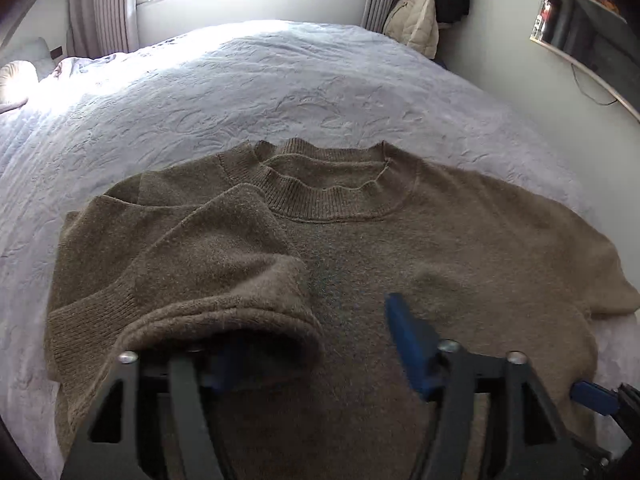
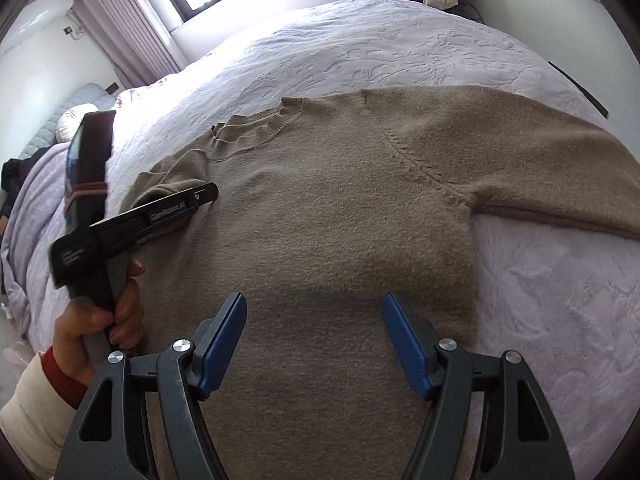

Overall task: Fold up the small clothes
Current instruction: 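Grasp the other sleeve cuff with the right gripper and fold it across the body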

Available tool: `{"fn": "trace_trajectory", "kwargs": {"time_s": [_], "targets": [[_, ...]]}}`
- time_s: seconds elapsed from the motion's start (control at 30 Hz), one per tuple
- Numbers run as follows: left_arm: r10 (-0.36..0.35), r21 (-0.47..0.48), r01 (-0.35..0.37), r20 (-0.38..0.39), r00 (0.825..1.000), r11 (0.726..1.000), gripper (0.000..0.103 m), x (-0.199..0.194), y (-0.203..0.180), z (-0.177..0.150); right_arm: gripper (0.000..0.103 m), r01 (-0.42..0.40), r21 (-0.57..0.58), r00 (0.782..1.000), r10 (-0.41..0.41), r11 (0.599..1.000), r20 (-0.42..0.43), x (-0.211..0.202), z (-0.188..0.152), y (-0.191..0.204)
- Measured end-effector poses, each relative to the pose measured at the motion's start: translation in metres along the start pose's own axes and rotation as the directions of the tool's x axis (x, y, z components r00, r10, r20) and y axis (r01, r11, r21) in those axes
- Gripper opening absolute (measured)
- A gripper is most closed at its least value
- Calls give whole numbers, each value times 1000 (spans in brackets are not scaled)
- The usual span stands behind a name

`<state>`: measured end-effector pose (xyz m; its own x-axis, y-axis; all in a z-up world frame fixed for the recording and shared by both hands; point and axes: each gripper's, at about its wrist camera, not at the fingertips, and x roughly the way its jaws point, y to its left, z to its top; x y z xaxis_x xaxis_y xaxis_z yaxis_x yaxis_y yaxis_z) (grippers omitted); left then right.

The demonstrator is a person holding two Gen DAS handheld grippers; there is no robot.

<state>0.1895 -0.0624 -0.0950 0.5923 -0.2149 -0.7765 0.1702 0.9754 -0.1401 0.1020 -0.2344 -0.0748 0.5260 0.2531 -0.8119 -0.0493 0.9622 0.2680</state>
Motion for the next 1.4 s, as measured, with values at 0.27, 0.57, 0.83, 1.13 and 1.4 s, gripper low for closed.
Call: {"fn": "trace_trajectory", "kwargs": {"time_s": [0.27,0.57,0.83,1.13,1.4], "targets": [[70,-123,-47,185,980,991,79,-92,79,-11,74,33,-298,997,-8,954,82,6,23,68],[230,-365,-241,-73,970,899,79,-40,213,-33,74,86,-762,990,31,642,137,67,13,216],[210,-401,-214,-53,976,891,79,-38,217,-39,26,177,-882,984,-73,436,161,122,-2,258],[248,-383,-249,-53,967,890,79,-45,227,-37,16,-119,-290,981,159,950,115,81,91,133],[284,-264,-299,-91,954,917,79,-19,200,-27,21,-248,198,969,242,948,55,96,89,7]]}}
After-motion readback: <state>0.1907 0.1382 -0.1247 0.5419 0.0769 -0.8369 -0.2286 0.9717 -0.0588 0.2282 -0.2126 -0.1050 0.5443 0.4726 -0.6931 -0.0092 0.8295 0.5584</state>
